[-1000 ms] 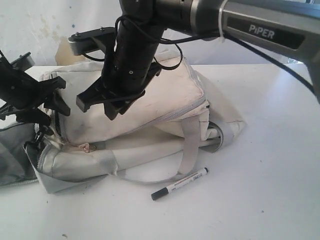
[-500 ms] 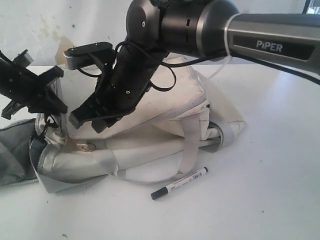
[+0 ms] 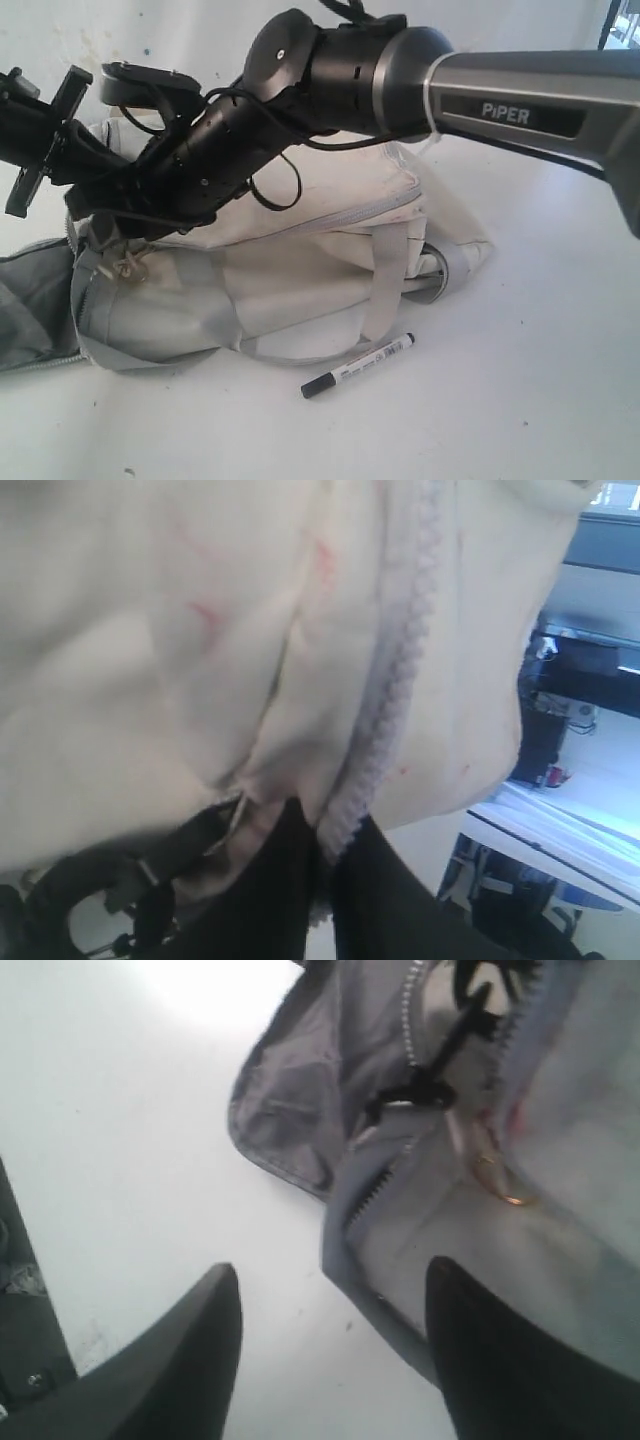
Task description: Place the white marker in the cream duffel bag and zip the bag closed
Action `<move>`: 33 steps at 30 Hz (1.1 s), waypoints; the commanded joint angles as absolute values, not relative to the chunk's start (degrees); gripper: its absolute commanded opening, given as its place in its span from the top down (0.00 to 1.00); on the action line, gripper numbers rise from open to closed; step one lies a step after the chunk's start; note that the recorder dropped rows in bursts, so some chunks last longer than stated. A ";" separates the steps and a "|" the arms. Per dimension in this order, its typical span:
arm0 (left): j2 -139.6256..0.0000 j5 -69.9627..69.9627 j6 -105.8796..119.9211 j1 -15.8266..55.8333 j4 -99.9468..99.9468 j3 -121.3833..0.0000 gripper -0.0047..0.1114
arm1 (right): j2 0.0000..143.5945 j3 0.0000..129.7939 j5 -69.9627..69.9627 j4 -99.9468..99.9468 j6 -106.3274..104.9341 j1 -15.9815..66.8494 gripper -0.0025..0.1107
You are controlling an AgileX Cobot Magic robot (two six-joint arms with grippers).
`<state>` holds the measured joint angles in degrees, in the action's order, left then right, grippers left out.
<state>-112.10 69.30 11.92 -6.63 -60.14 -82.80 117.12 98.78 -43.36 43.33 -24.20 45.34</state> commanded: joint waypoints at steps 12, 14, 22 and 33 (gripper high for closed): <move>-111.35 69.96 11.26 -6.66 -67.80 -83.33 0.96 | 121.64 98.60 -30.02 45.66 -23.56 48.56 0.51; -111.25 69.96 11.26 -6.66 -68.15 -83.33 0.96 | 121.62 98.60 -27.12 44.16 -22.77 48.51 0.51; -110.74 69.96 11.26 -6.66 -72.91 -83.33 0.96 | 124.36 98.60 -23.86 43.06 -16.23 47.82 0.51; -110.39 69.96 11.73 -6.66 -71.45 -83.33 0.96 | 125.39 98.60 -23.59 41.30 -16.23 44.93 0.51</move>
